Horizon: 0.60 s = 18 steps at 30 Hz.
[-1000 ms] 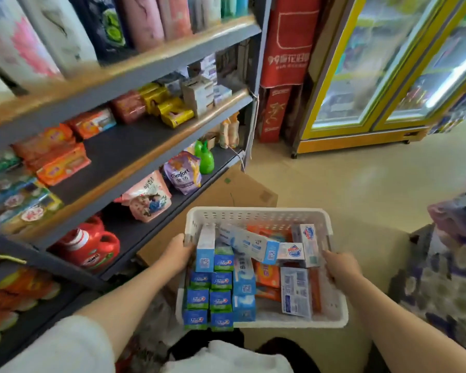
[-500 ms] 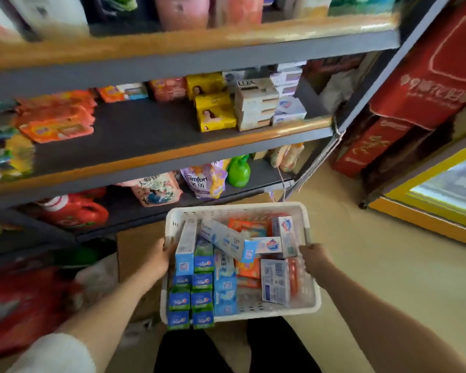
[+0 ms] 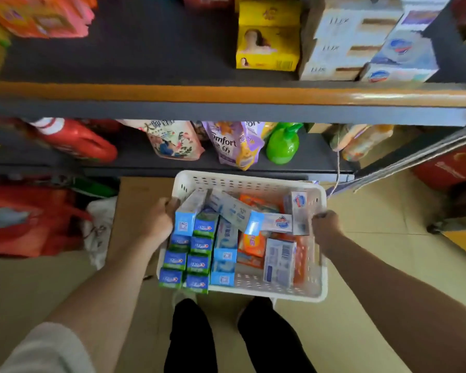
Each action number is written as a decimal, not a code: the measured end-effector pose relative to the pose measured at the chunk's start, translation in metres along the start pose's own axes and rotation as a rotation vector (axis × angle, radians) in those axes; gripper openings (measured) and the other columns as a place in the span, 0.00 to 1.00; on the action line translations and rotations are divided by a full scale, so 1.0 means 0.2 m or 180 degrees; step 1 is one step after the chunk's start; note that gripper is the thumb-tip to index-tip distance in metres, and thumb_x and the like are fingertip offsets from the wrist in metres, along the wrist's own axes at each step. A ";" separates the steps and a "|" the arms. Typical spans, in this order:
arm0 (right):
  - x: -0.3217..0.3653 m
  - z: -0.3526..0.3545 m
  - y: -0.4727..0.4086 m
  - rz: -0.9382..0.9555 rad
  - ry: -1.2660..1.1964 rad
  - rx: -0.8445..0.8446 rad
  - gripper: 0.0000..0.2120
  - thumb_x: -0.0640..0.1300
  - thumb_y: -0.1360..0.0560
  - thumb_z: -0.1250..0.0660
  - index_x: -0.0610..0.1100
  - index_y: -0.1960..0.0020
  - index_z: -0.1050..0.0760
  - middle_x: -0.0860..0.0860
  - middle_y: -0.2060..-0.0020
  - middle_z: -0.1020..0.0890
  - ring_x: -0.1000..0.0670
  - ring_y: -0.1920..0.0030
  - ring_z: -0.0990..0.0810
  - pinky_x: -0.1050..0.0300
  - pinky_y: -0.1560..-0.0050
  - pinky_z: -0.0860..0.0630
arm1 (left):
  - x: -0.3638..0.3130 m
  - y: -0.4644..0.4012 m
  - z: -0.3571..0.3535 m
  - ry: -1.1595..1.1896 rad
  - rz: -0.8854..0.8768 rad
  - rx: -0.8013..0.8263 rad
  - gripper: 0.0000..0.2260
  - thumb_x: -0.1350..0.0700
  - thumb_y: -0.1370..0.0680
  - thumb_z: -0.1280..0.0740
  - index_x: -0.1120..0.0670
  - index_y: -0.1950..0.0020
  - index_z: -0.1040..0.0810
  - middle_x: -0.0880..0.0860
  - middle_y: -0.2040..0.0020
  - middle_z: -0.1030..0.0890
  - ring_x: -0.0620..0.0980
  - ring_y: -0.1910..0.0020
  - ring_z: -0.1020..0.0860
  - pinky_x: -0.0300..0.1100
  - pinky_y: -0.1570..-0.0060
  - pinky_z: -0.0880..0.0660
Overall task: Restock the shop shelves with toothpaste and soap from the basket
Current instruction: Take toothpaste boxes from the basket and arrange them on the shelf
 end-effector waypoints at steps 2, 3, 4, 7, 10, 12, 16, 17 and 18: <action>-0.01 0.04 0.02 -0.0013 0.0075 -0.0080 0.06 0.39 0.26 0.44 0.40 0.52 0.31 0.44 0.66 0.28 0.48 0.70 0.32 0.54 0.68 0.32 | 0.01 0.01 -0.01 0.0045 0.0018 0.0106 0.19 0.45 0.20 0.46 0.57 0.39 0.29 0.59 0.44 0.22 0.56 0.49 0.24 0.46 0.52 0.31; 0.00 0.05 0.06 -0.0072 0.0136 -0.0049 0.09 0.39 0.25 0.44 0.38 0.49 0.29 0.44 0.64 0.27 0.46 0.68 0.30 0.51 0.65 0.29 | 0.02 0.02 -0.03 0.0058 0.0053 0.0211 0.20 0.43 0.20 0.47 0.56 0.37 0.30 0.58 0.43 0.22 0.55 0.49 0.24 0.46 0.51 0.30; 0.01 0.07 0.08 -0.0107 0.0251 -0.0063 0.12 0.40 0.25 0.44 0.37 0.45 0.29 0.43 0.62 0.25 0.45 0.64 0.27 0.49 0.61 0.27 | 0.02 0.03 -0.05 0.0047 0.0086 0.0331 0.21 0.42 0.20 0.48 0.55 0.37 0.30 0.57 0.43 0.22 0.55 0.48 0.24 0.47 0.48 0.29; 0.23 0.15 0.24 0.0386 0.0818 -0.0614 0.20 0.39 0.25 0.42 0.37 0.34 0.33 0.37 0.42 0.27 0.37 0.43 0.27 0.44 0.42 0.30 | 0.04 0.06 -0.03 0.0132 0.0259 0.0432 0.18 0.44 0.19 0.50 0.52 0.38 0.29 0.56 0.41 0.23 0.54 0.48 0.25 0.47 0.47 0.30; 0.54 0.03 0.52 0.1709 0.0684 -0.0516 0.15 0.40 0.23 0.39 0.39 0.38 0.30 0.41 0.40 0.28 0.40 0.40 0.29 0.48 0.39 0.32 | -0.01 0.09 0.08 -0.0122 -0.0043 0.0135 0.17 0.49 0.18 0.50 0.54 0.35 0.29 0.55 0.38 0.24 0.55 0.42 0.25 0.43 0.49 0.33; 0.58 -0.25 0.62 0.1745 0.0846 0.0508 0.12 0.45 0.22 0.41 0.40 0.42 0.29 0.43 0.43 0.28 0.42 0.43 0.27 0.46 0.44 0.27 | -0.05 0.15 0.13 -0.0470 -0.0422 0.0047 0.17 0.50 0.18 0.49 0.55 0.36 0.28 0.55 0.39 0.23 0.55 0.42 0.25 0.42 0.50 0.33; 0.59 -0.50 0.68 0.1311 0.1721 0.0891 0.18 0.51 0.25 0.40 0.41 0.41 0.32 0.44 0.45 0.25 0.41 0.48 0.23 0.50 0.54 0.25 | -0.18 0.26 0.18 -0.1134 -0.0989 -0.0043 0.16 0.48 0.20 0.47 0.56 0.42 0.26 0.53 0.52 0.18 0.50 0.63 0.22 0.41 0.67 0.30; 0.60 -0.49 0.67 0.1258 0.1740 0.0730 0.16 0.50 0.25 0.40 0.41 0.43 0.31 0.44 0.49 0.23 0.41 0.52 0.22 0.52 0.59 0.26 | -0.20 0.27 0.17 -0.1193 -0.1014 -0.0040 0.17 0.46 0.20 0.46 0.56 0.43 0.26 0.53 0.56 0.17 0.49 0.67 0.22 0.41 0.70 0.30; 0.59 -0.48 0.66 0.1192 0.1803 0.0644 0.14 0.49 0.25 0.40 0.40 0.45 0.30 0.45 0.55 0.22 0.42 0.56 0.23 0.55 0.63 0.28 | -0.20 0.27 0.15 -0.1245 -0.0947 0.0046 0.18 0.44 0.21 0.45 0.56 0.42 0.27 0.53 0.60 0.18 0.50 0.68 0.22 0.43 0.70 0.28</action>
Point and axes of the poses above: each hand's wrist, its own y-axis away from the middle knuckle, its own z-axis out of the back of the hand, x = y × z, the point moved 9 cm from there along -y, towards the middle knuckle
